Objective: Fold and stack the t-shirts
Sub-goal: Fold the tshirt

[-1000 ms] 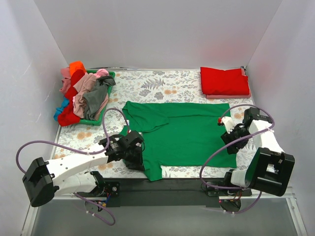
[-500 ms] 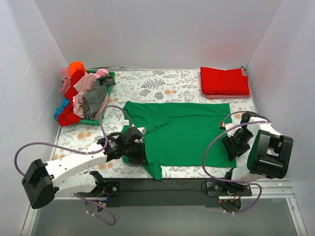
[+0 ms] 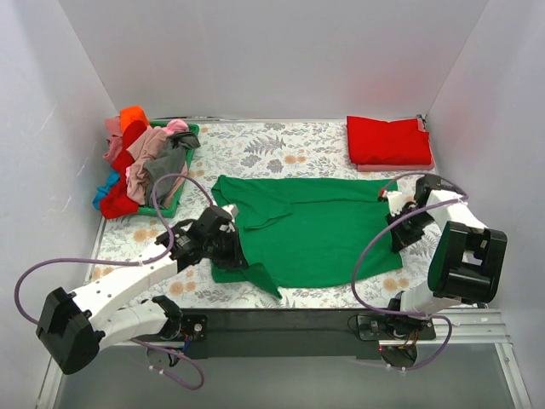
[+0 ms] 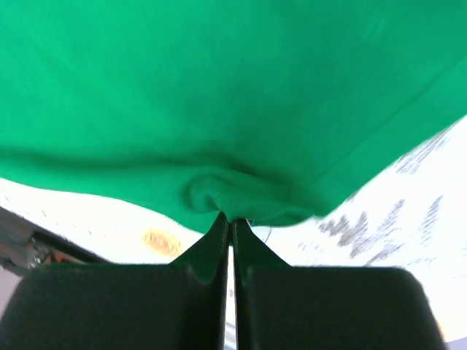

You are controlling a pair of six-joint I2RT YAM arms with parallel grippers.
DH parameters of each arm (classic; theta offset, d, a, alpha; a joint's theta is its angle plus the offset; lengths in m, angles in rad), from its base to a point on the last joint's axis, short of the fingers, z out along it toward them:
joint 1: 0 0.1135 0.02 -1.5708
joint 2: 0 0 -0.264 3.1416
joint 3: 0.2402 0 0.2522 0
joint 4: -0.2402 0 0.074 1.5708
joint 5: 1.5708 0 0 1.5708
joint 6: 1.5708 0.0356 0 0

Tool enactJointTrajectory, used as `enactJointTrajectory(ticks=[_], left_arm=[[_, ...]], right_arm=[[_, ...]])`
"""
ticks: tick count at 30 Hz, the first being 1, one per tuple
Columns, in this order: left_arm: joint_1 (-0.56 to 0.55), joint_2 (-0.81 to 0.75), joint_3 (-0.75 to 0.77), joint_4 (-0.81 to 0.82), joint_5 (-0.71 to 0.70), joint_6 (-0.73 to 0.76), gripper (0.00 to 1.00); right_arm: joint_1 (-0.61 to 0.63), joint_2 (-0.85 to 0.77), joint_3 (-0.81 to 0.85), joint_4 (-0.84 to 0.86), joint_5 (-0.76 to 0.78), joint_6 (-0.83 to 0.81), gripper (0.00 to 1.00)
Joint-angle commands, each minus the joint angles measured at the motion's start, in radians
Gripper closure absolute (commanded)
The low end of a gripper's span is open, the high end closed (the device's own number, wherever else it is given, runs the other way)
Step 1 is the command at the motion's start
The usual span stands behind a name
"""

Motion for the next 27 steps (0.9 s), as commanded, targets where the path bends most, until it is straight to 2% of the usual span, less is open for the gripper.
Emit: enactJointTrajectory(ticks=[1,5,6,8,11,16,20,27], left_arm=[[0.110,0.001,0.069,0.021,-0.006,0.073,1.00],[0.193,0.055,0.115,0.069,0.014,0.115,1.00],[0.217,0.079,0.116,0.080,0.026,0.126,1.00],[0.239,0.107,0.119,0.110,0.061,0.132,1.00],[0.276,0.148,0.110,0.143,0.099,0.143,1.00],[0.311,0.170,0.101,0.156,0.120,0.158,1.00],[0.325,0.156,0.090,0.155,0.126,0.163,1.00],[0.334,0.139,0.075,0.160,0.149,0.164,1.00]], right_arm=[[0.045,0.044,0.080,-0.002,-0.089,0.025,0.99],[0.069,0.112,0.145,0.006,-0.104,0.055,0.93],[0.071,0.117,0.154,0.008,-0.106,0.058,0.80],[0.071,0.129,0.185,0.012,-0.107,0.068,0.64],[0.072,0.121,0.209,0.011,-0.097,0.078,0.57],[0.071,0.035,0.217,-0.024,-0.031,0.056,0.56],[0.071,-0.038,0.140,-0.057,0.011,0.016,0.56],[0.059,-0.032,0.013,-0.052,0.032,0.002,0.55]])
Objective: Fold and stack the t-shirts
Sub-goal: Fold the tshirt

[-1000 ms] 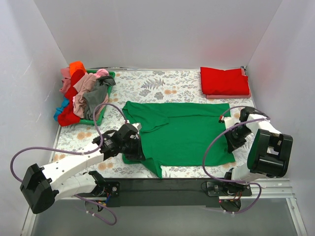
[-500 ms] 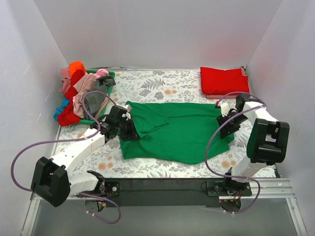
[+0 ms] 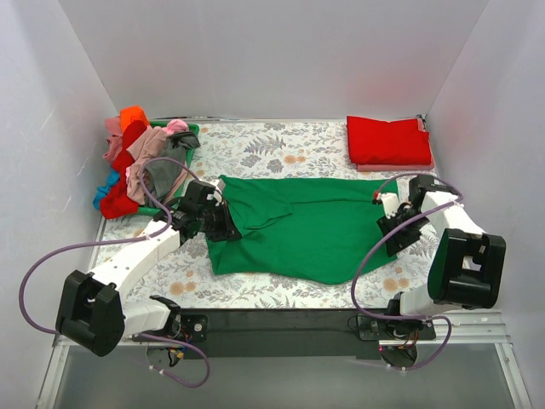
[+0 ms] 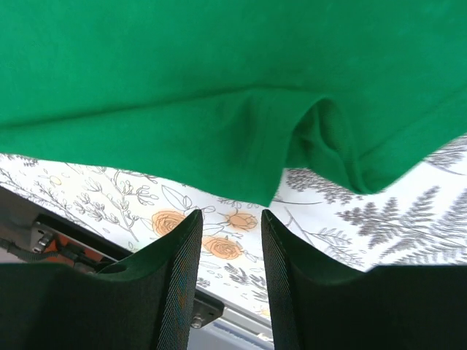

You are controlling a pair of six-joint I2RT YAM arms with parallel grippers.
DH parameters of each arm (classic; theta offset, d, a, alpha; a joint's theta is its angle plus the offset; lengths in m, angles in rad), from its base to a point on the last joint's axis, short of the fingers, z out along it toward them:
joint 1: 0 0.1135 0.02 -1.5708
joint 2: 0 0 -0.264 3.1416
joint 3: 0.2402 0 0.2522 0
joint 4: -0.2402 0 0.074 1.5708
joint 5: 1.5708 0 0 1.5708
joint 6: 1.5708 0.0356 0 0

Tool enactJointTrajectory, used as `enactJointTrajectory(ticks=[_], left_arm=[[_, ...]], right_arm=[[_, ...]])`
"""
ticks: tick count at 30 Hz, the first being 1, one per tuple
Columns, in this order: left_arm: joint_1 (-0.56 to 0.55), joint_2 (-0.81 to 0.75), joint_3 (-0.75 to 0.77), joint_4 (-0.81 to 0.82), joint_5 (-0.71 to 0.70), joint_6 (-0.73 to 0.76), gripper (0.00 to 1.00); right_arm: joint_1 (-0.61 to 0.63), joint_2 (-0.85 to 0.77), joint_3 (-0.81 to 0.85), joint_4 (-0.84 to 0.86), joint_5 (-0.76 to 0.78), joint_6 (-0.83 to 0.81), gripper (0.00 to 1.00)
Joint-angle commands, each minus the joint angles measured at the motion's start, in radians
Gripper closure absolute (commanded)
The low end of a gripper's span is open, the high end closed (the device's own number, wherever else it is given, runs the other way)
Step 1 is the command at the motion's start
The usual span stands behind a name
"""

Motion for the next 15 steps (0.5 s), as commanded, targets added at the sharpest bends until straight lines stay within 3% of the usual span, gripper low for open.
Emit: enactJointTrajectory(ticks=[1,7,15], left_arm=[[0.009,-0.038,-0.015,0.021,0.028,0.018,1.00],[0.009,-0.053,-0.029,0.029,0.042,0.013,1.00],[0.009,-0.064,-0.036,0.032,0.052,0.012,1.00]], right_arm=[[-0.012,0.018,-0.017,-0.015,0.019,-0.010,0.55],[-0.022,0.076,-0.011,0.028,0.059,0.016,0.51],[-0.035,0.119,-0.031,0.054,0.050,0.023,0.53]])
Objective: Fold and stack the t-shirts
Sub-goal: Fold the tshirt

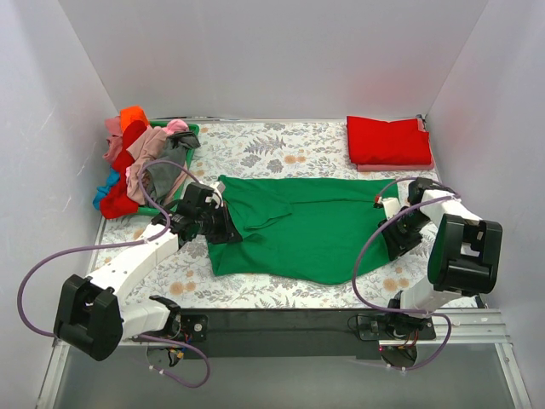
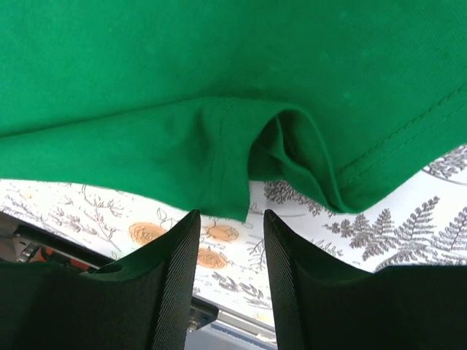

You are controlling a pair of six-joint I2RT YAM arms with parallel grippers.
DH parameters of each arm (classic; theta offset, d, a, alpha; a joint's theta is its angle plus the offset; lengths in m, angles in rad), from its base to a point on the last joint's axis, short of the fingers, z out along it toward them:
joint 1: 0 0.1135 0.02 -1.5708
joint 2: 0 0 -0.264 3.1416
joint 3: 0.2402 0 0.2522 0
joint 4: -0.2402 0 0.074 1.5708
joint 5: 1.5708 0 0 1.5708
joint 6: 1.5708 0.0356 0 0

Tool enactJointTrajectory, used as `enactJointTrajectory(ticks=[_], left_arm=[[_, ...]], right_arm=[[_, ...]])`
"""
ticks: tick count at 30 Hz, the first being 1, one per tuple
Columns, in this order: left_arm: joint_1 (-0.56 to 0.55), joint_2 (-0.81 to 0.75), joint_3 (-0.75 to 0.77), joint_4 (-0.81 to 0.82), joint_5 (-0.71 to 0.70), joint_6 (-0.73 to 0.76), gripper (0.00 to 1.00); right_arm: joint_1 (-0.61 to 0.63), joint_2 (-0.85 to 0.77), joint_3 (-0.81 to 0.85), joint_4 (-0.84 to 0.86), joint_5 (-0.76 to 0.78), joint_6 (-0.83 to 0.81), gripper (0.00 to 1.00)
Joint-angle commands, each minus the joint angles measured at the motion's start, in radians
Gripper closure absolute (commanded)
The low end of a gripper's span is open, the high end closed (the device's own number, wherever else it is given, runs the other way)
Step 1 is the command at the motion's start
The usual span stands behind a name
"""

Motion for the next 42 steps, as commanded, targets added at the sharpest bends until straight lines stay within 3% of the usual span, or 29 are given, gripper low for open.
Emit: enactJointTrajectory(ticks=[1,4,11,18,29,38,42], left_arm=[[0.009,-0.035,-0.007,0.020,0.015,0.010,1.00],[0.009,-0.038,-0.007,0.017,0.013,0.010,1.00],[0.008,-0.063,0.005,-0.001,0.021,0.007,1.00],[0.009,-0.170,0.010,-0.057,0.067,-0.002,1.00],[0.009,-0.301,-0.061,-0.152,0.263,-0.016,1.00],[0.008,-0.373,-0.050,-0.201,0.291,-0.011,1.00],[0.009,-0.377,-0.050,-0.187,0.237,-0.028,1.00]], right_arm=[[-0.008,0.021,-0.016,0.023,-0.017,0.007,0.54],[-0.006,0.038,-0.028,0.027,-0.040,0.008,0.61],[-0.014,-0.020,-0.036,-0.006,-0.014,-0.001,0.97],[-0.028,-0.178,-0.042,-0.144,0.080,-0.077,0.99],[-0.029,-0.273,-0.087,-0.365,0.034,-0.159,0.99],[-0.034,-0.315,-0.099,-0.416,0.000,-0.170,0.99],[-0.042,-0.298,-0.076,-0.416,-0.050,-0.162,0.99]])
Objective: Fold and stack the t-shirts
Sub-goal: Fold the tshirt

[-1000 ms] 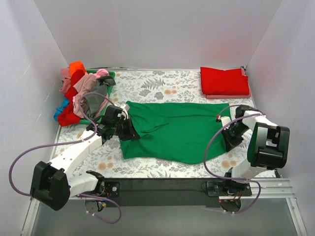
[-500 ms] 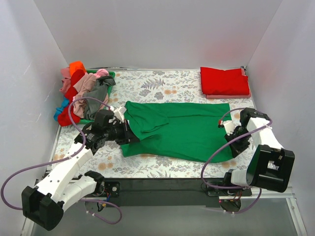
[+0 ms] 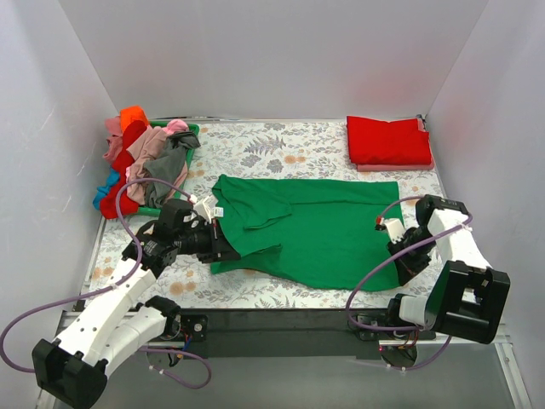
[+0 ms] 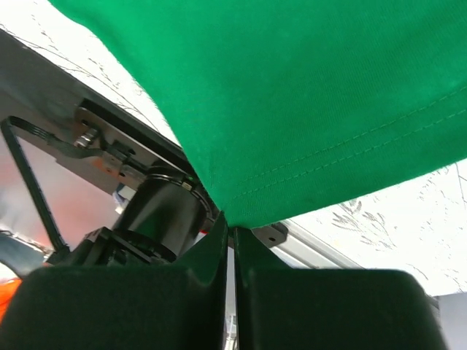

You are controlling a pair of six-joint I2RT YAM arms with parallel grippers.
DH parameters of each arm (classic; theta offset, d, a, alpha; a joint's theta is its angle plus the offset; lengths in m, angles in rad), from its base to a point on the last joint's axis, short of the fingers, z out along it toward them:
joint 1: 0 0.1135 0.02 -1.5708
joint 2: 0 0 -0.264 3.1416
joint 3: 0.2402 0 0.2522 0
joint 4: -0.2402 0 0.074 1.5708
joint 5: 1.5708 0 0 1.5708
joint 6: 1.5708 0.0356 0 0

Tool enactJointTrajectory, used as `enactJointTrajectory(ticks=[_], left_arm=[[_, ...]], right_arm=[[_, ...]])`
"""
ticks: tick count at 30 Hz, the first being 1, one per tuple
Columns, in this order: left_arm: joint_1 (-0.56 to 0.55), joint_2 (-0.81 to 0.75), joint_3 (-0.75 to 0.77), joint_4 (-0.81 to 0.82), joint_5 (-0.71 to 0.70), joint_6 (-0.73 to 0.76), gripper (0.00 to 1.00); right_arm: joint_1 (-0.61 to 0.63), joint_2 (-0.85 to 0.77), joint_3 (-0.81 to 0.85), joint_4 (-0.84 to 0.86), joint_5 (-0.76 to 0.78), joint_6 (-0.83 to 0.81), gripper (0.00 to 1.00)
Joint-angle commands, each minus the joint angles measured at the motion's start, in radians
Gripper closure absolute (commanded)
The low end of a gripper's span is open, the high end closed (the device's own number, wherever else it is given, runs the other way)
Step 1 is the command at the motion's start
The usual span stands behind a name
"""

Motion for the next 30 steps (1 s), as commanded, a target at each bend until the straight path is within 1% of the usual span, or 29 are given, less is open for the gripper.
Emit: enactJointTrajectory(ticks=[1,6,10,15,19,25,30], left_arm=[[0.005,-0.017,0.012,-0.002,-0.026,-0.014,1.00],[0.005,-0.008,0.012,0.047,-0.078,-0.013,1.00],[0.003,0.020,0.030,0.067,-0.098,0.007,1.00],[0.005,0.078,0.061,0.134,-0.060,0.062,1.00],[0.005,0.121,0.092,0.173,-0.060,0.108,1.00],[0.005,0.188,0.154,0.205,-0.118,0.125,1.00],[0.006,0.244,0.182,0.222,-0.180,0.125,1.00]], right_arm=[[-0.015,0.016,0.025,-0.044,-0.059,-0.029,0.99],[-0.065,0.070,0.085,-0.026,-0.090,-0.039,0.99],[-0.117,0.149,0.134,-0.007,-0.137,-0.051,0.99],[-0.148,0.232,0.191,0.014,-0.222,-0.059,0.99],[-0.163,0.301,0.235,0.023,-0.278,-0.054,0.99],[-0.182,0.389,0.290,0.036,-0.343,-0.048,0.99],[-0.206,0.426,0.320,0.043,-0.366,-0.048,0.99]])
